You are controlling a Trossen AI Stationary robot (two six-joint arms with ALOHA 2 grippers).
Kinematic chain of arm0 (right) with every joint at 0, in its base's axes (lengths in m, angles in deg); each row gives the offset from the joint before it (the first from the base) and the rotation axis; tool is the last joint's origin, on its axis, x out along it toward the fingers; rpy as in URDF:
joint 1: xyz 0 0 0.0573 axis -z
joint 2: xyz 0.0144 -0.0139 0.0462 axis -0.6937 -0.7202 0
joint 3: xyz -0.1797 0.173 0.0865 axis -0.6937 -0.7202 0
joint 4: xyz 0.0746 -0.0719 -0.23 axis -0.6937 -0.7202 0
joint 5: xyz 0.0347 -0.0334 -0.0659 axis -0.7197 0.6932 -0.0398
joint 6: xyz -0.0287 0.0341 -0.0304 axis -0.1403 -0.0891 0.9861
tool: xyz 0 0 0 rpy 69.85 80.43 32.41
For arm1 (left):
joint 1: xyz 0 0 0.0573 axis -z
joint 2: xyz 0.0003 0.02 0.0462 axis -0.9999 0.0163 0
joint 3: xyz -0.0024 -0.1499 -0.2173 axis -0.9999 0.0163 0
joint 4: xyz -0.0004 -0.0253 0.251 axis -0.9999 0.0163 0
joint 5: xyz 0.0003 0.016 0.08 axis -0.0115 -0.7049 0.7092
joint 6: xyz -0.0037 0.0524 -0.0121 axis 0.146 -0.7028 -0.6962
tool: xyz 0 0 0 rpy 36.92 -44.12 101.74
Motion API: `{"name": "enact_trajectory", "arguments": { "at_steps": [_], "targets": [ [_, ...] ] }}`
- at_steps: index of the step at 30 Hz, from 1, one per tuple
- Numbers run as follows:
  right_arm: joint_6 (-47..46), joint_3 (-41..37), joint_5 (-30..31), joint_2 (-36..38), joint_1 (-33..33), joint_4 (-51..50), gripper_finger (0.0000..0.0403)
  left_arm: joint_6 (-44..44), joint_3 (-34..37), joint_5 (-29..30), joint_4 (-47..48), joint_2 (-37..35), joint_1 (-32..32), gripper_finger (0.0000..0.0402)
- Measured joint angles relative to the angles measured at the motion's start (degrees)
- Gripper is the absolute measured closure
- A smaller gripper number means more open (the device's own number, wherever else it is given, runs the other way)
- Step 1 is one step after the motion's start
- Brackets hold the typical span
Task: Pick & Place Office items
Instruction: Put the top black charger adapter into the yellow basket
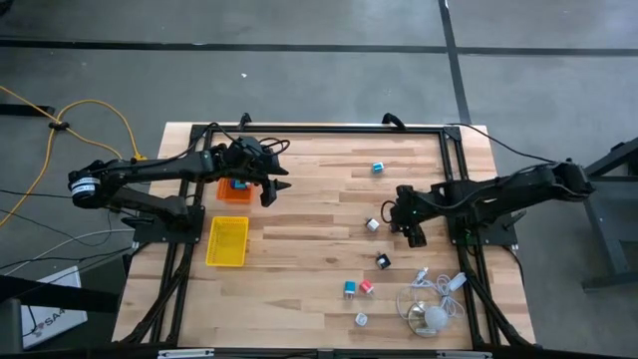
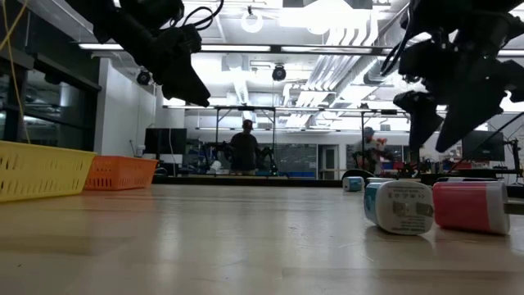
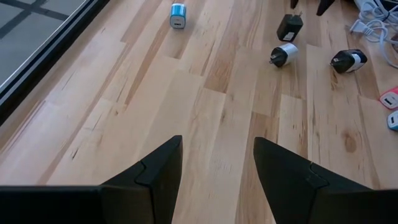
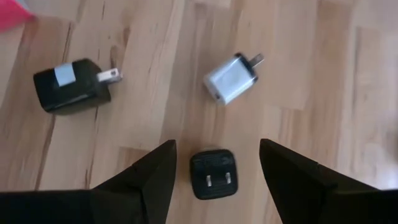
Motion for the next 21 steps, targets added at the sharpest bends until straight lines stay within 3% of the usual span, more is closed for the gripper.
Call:
{"name": "enact_trajectory", "arguments": {
  "at_steps": [21],
  "targets": [
    [1.55, 0.00, 0.59, -8.19, 0.07, -0.64, 0.0184, -0.01, 0.00, 0.00, 0.00, 0.00, 0.01, 0.0211]
  ]
}}
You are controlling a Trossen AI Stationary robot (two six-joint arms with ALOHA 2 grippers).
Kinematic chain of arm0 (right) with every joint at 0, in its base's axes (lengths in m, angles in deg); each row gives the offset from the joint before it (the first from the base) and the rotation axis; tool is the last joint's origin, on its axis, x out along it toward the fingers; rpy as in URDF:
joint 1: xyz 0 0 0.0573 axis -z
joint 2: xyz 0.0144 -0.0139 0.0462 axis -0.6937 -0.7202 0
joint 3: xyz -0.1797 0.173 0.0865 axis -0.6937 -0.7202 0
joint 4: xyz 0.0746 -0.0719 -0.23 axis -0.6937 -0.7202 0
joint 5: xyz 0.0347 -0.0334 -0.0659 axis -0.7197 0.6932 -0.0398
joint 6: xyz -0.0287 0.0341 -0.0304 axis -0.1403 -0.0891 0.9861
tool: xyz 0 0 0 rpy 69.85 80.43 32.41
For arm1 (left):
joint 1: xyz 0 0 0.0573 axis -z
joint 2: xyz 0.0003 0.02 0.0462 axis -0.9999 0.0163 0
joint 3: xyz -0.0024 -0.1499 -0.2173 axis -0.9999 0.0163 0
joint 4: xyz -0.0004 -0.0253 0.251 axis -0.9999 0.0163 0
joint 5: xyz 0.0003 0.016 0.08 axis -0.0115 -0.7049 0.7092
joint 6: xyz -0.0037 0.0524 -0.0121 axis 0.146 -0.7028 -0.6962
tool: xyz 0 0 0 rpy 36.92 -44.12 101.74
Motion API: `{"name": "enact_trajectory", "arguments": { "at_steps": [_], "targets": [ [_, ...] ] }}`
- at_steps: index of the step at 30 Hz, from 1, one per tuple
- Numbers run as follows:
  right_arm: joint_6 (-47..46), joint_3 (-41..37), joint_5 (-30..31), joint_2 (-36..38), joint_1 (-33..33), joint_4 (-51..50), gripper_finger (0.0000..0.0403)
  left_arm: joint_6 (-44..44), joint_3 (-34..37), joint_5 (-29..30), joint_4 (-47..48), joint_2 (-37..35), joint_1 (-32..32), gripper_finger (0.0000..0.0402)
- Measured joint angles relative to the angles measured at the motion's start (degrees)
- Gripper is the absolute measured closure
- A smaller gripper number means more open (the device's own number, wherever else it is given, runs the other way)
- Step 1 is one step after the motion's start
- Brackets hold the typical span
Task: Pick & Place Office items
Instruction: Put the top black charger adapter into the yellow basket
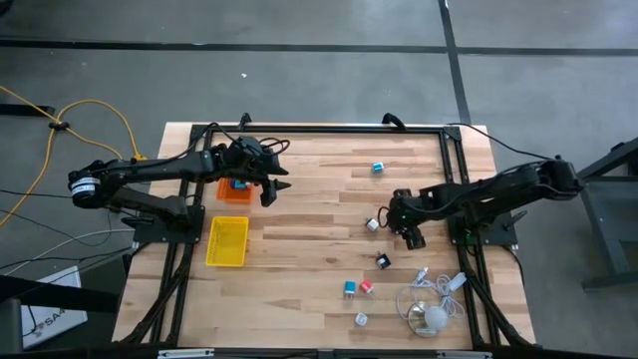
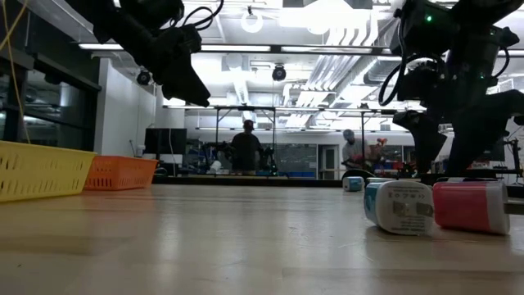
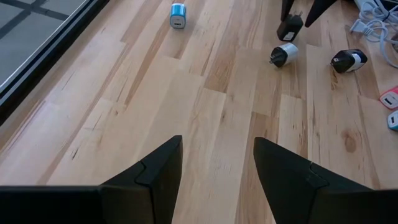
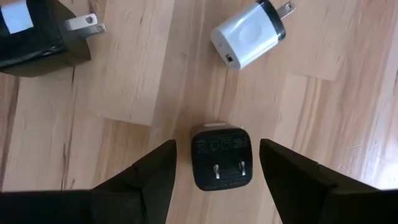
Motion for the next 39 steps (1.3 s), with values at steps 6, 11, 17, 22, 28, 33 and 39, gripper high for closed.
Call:
{"name": "enact_trajectory", "arguments": {
  "at_steps": [6, 11, 17, 22, 28, 33, 39],
  "targets": [
    [0.00, 0.00, 0.04, -0.24, 0.00, -0.14, 0.0184, 0.03, 0.00, 0.00, 0.00, 0.00, 0.00, 0.0211],
    [0.21, 0.00, 0.04, -0.27, 0.00, -0.24, 0.0184, 0.03, 0.00, 0.00, 0.00, 0.00, -0.01, 0.0211],
    [0.39, 0.00, 0.45, -0.30, 0.00, -0.06, 0.0184, 0.04, 0.00, 0.00, 0.00, 0.00, 0.00, 0.0211],
    [0.44, 0.00, 1.95, -0.34, 0.00, -0.04, 0.0184, 0.04, 0.00, 0.00, 0.01, 0.00, 0.00, 0.0211],
    [0.44, 0.00, 1.33, -1.33, 0.00, 0.21, 0.0184, 0.02, 0.00, 0.00, 0.00, 0.00, 0.00, 0.0211],
    [0.56, 0.00, 0.73, -3.07, 0.00, 0.90, 0.0184, 0.01, 0.00, 0.00, -0.01, 0.00, 0.00, 0.0211],
    [0.61, 0.00, -0.31, -3.36, 0.00, 1.17, 0.0184, 0.00, 0.00, 0.00, -0.99, 0.00, 0.00, 0.0211]
  ]
}}
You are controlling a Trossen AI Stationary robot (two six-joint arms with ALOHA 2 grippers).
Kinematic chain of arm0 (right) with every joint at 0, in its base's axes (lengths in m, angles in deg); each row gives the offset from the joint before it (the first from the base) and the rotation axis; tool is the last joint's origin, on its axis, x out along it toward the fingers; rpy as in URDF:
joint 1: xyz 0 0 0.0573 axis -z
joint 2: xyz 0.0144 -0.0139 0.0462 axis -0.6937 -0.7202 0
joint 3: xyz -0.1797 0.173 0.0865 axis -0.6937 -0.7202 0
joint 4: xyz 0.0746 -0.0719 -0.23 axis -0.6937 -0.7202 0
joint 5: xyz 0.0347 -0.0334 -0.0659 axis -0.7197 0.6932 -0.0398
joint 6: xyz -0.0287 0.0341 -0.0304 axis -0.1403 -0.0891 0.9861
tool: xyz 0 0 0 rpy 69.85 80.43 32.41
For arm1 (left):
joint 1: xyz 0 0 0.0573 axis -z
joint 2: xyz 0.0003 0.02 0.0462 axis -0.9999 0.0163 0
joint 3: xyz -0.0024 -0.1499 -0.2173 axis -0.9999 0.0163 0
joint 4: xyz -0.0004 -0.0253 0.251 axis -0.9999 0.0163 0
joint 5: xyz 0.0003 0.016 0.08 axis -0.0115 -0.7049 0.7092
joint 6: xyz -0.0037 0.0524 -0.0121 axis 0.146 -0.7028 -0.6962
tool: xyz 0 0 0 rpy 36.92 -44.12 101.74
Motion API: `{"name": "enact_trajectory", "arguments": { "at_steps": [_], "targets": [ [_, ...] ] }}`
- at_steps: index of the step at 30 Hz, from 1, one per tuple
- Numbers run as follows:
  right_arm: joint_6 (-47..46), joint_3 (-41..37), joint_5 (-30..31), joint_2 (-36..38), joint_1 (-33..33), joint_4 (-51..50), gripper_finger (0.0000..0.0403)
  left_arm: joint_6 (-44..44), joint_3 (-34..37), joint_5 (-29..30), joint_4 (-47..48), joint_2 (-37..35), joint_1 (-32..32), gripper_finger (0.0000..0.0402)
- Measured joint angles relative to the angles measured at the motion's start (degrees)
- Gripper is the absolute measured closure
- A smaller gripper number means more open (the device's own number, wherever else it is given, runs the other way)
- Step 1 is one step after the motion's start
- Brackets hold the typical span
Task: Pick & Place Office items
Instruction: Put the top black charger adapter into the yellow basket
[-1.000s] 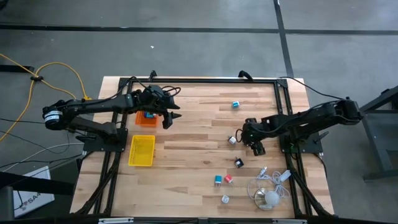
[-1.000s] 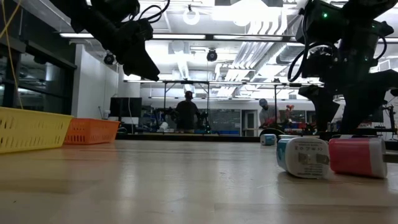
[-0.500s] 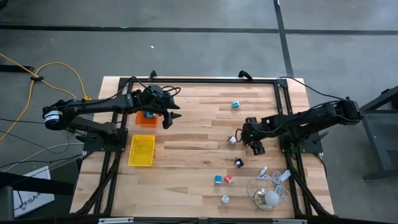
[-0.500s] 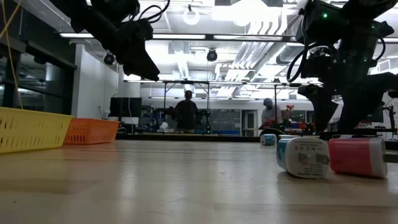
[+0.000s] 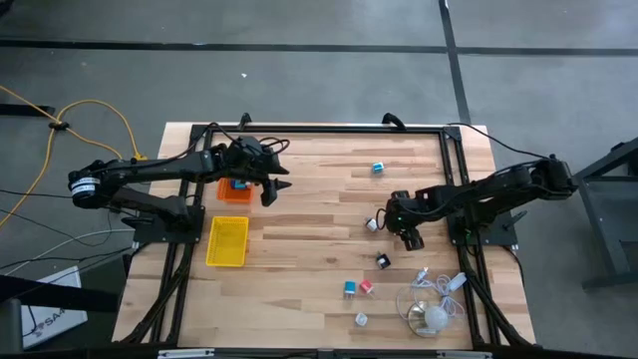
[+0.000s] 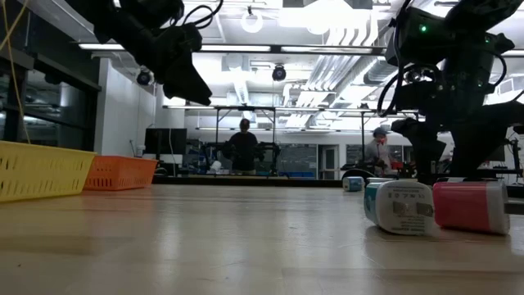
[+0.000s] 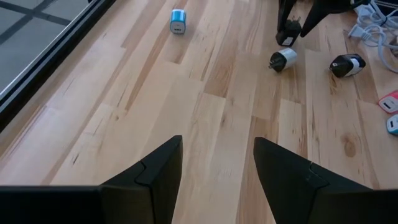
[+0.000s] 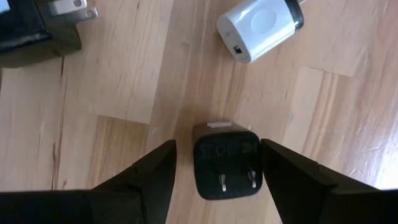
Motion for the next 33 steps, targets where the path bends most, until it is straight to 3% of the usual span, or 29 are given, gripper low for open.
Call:
{"name": "enact_trajectory", "arguments": {
  "at_steps": [11, 22, 29, 33],
  "targets": [
    [0.49, 0.00, 0.38, 0.02, 0.02, 0.12, 0.0189, 0.02, 0.00, 0.00, -1.59, 0.00, 0.00, 0.0211],
    [0.56, 0.00, 0.31, 0.07, 0.02, 0.08, 0.0262, 0.03, 0.00, 0.00, -1.57, 0.00, 0.00, 0.0211],
    [0.79, 0.00, 0.14, 0.07, 0.02, 0.08, 0.0249, 0.03, 0.00, 0.00, -1.57, 0.00, 0.00, 0.0211],
    [0.79, 0.00, 0.13, 0.07, 0.02, 0.08, 0.0262, 0.04, 0.00, 0.00, -1.57, 0.00, 0.00, 0.0211]
  ]
}}
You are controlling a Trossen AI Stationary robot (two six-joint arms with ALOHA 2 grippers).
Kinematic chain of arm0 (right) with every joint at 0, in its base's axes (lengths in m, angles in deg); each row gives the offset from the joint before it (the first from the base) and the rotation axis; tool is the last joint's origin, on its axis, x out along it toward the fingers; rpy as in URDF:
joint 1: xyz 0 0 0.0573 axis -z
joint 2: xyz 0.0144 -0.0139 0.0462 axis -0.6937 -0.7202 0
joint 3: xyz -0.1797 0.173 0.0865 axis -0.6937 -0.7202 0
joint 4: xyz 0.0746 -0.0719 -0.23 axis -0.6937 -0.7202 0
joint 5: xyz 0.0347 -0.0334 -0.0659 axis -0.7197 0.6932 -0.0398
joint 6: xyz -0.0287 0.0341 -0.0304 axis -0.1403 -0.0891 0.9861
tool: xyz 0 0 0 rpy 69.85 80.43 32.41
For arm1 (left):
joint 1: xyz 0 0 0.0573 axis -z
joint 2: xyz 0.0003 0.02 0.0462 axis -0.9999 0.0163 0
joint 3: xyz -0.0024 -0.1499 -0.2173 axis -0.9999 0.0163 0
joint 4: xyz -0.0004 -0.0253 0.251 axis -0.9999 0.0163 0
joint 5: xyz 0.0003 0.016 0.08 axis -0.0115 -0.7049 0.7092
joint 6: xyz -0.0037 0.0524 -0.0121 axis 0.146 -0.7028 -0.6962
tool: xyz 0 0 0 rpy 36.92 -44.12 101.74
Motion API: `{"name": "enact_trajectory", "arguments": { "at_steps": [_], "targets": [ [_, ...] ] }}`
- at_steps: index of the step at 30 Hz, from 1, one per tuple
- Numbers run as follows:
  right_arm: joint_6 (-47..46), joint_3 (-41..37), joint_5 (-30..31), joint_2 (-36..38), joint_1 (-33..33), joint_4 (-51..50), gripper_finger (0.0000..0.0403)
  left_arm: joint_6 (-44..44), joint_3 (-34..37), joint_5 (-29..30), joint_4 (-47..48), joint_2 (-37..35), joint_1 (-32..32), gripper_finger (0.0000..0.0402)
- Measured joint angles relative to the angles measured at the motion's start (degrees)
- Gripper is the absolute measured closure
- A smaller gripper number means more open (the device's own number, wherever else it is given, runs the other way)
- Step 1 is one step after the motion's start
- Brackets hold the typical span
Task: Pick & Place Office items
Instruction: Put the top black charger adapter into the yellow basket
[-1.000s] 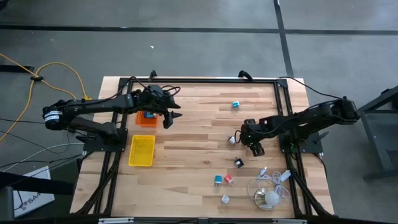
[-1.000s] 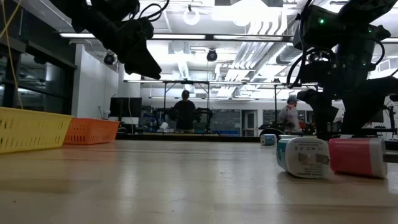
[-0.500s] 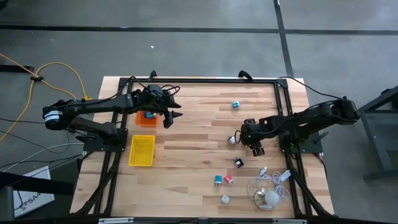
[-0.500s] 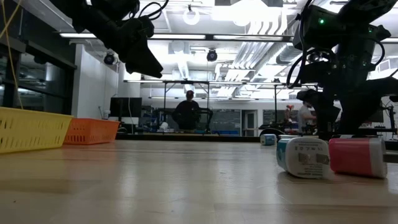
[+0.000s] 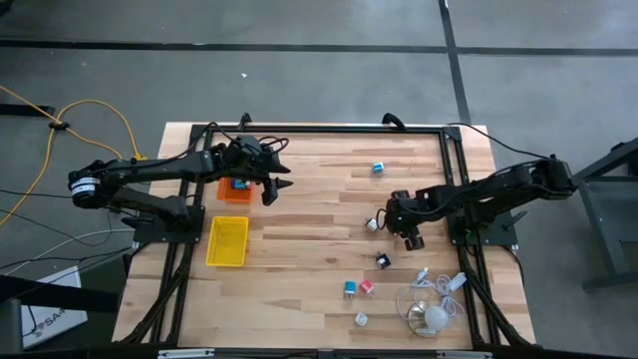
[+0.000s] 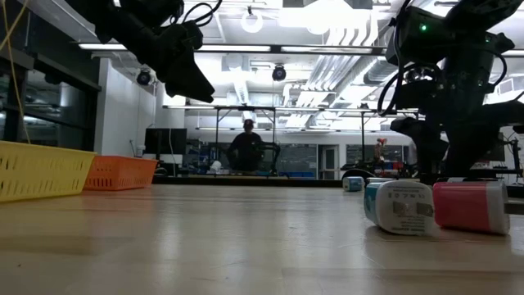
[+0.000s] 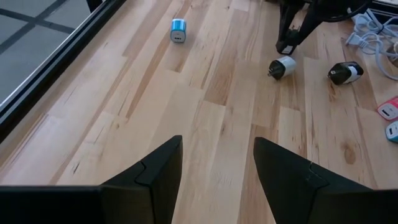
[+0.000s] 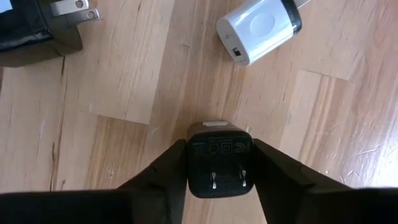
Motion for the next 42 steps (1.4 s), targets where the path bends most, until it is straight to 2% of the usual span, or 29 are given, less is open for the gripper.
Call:
{"name": "enact_trajectory", "arguments": {
  "at_steps": [4, 11, 19, 23, 28, 32, 42],
  "targets": [
    [-0.67, 1.09, -0.12, 0.06, 0.00, -1.67, 0.0268, -0.02, 0.00, 0.00, 0.00, 0.00, 0.00, 0.0211],
    [-2.02, 7.68, -0.12, 0.62, 0.00, -7.41, 0.0265, 0.00, 0.00, 0.00, 0.02, 0.00, 0.00, 0.0211],
    [-6.53, 14.51, -0.19, 0.95, 0.04, -6.33, 0.0265, -0.02, 0.00, 0.00, 0.02, 0.00, 0.00, 0.0211],
    [-12.85, 16.81, -4.07, 0.95, 1.27, -2.06, 0.0265, -0.04, 0.00, 0.00, 0.02, 0.00, -0.01, 0.0211],
    [-26.79, 16.98, -10.19, 0.95, 3.67, 8.06, 0.0265, -0.04, 0.00, 0.01, 0.02, 0.00, 0.00, 0.0211],
    [-34.84, 16.98, -10.10, 0.95, 5.12, 13.57, 0.0265, -0.01, 0.00, 0.00, 0.01, 0.00, -0.02, 0.0211],
    [-46.24, 16.98, -8.90, 0.04, 8.84, 30.07, 0.0264, -0.01, 0.00, 0.00, 0.01, 0.00, -0.01, 0.0211]
  ]
}}
